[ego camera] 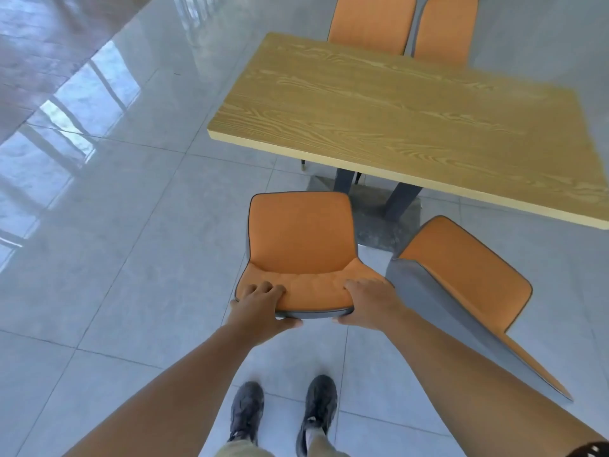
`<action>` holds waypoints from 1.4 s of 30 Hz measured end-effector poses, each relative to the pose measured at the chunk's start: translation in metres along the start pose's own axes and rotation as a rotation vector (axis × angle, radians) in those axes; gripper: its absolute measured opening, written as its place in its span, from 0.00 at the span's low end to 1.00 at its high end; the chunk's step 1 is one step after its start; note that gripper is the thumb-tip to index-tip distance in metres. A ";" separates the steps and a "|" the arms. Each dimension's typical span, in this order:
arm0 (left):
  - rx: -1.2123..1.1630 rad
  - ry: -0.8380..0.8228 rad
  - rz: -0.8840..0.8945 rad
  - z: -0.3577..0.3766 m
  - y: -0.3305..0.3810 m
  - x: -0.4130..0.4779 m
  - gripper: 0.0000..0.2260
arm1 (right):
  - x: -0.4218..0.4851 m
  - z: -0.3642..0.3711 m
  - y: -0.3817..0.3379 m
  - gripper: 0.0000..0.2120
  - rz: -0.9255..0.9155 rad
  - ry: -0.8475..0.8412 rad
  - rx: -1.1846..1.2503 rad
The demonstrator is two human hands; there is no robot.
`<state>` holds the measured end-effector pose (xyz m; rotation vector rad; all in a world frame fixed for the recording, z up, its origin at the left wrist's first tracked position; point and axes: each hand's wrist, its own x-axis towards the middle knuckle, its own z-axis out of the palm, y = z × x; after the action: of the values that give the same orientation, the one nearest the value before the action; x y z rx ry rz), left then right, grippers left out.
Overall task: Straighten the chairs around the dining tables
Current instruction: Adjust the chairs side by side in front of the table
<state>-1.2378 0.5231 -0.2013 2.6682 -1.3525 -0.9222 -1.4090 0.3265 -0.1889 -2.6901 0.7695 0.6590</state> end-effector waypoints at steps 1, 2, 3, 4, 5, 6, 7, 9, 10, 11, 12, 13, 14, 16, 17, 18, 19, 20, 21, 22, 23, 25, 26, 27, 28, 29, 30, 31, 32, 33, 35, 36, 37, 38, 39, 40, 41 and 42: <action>0.009 -0.004 0.011 0.000 -0.001 0.000 0.37 | -0.001 -0.001 -0.001 0.32 0.006 -0.003 0.022; 0.018 -0.011 0.020 -0.001 -0.002 -0.001 0.36 | -0.004 0.000 -0.003 0.30 0.015 -0.002 0.044; 0.027 -0.017 0.029 -0.001 -0.003 -0.002 0.35 | -0.007 0.001 -0.005 0.29 0.021 0.007 0.057; 0.036 -0.024 0.039 -0.002 -0.004 -0.004 0.34 | -0.010 0.003 -0.008 0.28 0.029 0.015 0.065; 0.040 -0.030 0.050 -0.003 -0.007 -0.006 0.34 | -0.014 0.005 -0.012 0.28 0.038 0.017 0.069; 0.043 -0.034 0.063 -0.004 -0.011 -0.008 0.33 | -0.018 0.007 -0.016 0.27 0.045 0.014 0.073; 0.046 -0.038 0.079 -0.004 -0.016 -0.010 0.33 | -0.022 0.010 -0.021 0.26 0.049 0.011 0.081; 0.060 -0.047 0.113 -0.005 -0.025 -0.015 0.33 | -0.030 0.015 -0.032 0.25 0.057 0.014 0.106; 0.066 -0.059 0.125 -0.006 -0.028 -0.018 0.33 | -0.035 0.017 -0.037 0.24 0.064 0.014 0.119; 0.070 -0.074 0.137 -0.006 -0.030 -0.021 0.33 | -0.041 0.020 -0.041 0.23 0.073 0.018 0.130; 0.073 -0.087 0.150 -0.006 -0.031 -0.025 0.32 | -0.046 0.023 -0.046 0.22 0.083 0.026 0.140; 0.077 -0.099 0.162 -0.005 -0.033 -0.029 0.32 | -0.051 0.025 -0.050 0.22 0.094 0.030 0.152; 0.082 -0.108 0.170 -0.005 -0.036 -0.033 0.32 | -0.056 0.027 -0.055 0.22 0.105 0.031 0.163; 0.088 -0.106 0.183 -0.002 -0.041 -0.041 0.32 | -0.064 0.033 -0.064 0.23 0.128 0.047 0.182; 0.092 -0.102 0.185 -0.001 -0.042 -0.044 0.32 | -0.067 0.037 -0.068 0.23 0.141 0.064 0.193; 0.100 -0.093 0.186 0.000 -0.043 -0.047 0.32 | -0.071 0.041 -0.071 0.23 0.154 0.088 0.201; 0.109 -0.077 0.190 0.002 -0.045 -0.050 0.33 | -0.074 0.046 -0.074 0.24 0.166 0.118 0.201; 0.116 -0.052 0.199 0.004 -0.046 -0.052 0.34 | -0.077 0.051 -0.075 0.26 0.173 0.144 0.193; 0.122 -0.021 0.215 0.005 -0.048 -0.054 0.34 | -0.080 0.055 -0.075 0.29 0.174 0.160 0.183; 0.127 0.014 0.235 0.006 -0.050 -0.056 0.33 | -0.083 0.060 -0.075 0.33 0.166 0.174 0.178; 0.132 0.053 0.257 0.008 -0.053 -0.057 0.34 | -0.086 0.064 -0.075 0.37 0.155 0.193 0.183; 0.128 0.111 0.278 0.010 -0.057 -0.060 0.36 | -0.093 0.071 -0.076 0.41 0.159 0.246 0.208; 0.120 0.132 0.276 0.011 -0.058 -0.061 0.39 | -0.096 0.074 -0.077 0.42 0.180 0.281 0.220; 0.111 0.149 0.269 0.013 -0.058 -0.062 0.40 | -0.098 0.077 -0.079 0.42 0.208 0.312 0.230; 0.104 0.161 0.260 0.014 -0.057 -0.063 0.42 | -0.100 0.080 -0.082 0.42 0.232 0.336 0.238; 0.096 0.175 0.254 0.017 -0.056 -0.063 0.43 | -0.101 0.082 -0.084 0.41 0.247 0.359 0.247; 0.087 0.191 0.251 0.019 -0.055 -0.063 0.44 | -0.101 0.084 -0.085 0.40 0.257 0.377 0.256; 0.074 0.205 0.248 0.021 -0.054 -0.063 0.44 | -0.100 0.085 -0.086 0.39 0.264 0.387 0.263; 0.055 0.215 0.248 0.022 -0.055 -0.062 0.44 | -0.099 0.086 -0.086 0.38 0.271 0.393 0.267; 0.037 0.220 0.250 0.022 -0.055 -0.060 0.44 | -0.098 0.086 -0.086 0.37 0.275 0.399 0.267; 0.026 0.210 0.257 0.022 -0.056 -0.056 0.44 | -0.097 0.088 -0.083 0.36 0.272 0.415 0.260; 0.027 0.208 0.259 0.021 -0.055 -0.054 0.43 | -0.096 0.088 -0.081 0.36 0.270 0.424 0.259; 0.024 0.211 0.262 0.021 -0.054 -0.051 0.43 | -0.094 0.087 -0.079 0.36 0.272 0.423 0.261; 0.015 0.222 0.265 0.021 -0.054 -0.049 0.42 | -0.092 0.086 -0.078 0.37 0.277 0.413 0.264; 0.003 0.236 0.271 0.020 -0.055 -0.047 0.41 | -0.089 0.084 -0.077 0.37 0.283 0.397 0.264; -0.007 0.248 0.278 0.020 -0.055 -0.044 0.41 | -0.087 0.082 -0.075 0.38 0.287 0.383 0.261; -0.010 0.256 0.279 0.019 -0.054 -0.040 0.40 | -0.084 0.080 -0.072 0.38 0.287 0.374 0.262; -0.007 0.260 0.278 0.017 -0.053 -0.037 0.40 | -0.081 0.078 -0.070 0.39 0.285 0.368 0.268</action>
<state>-1.2243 0.5878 -0.2109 2.4036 -1.5926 -0.5306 -1.4588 0.4472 -0.2073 -2.5011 1.2509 0.0962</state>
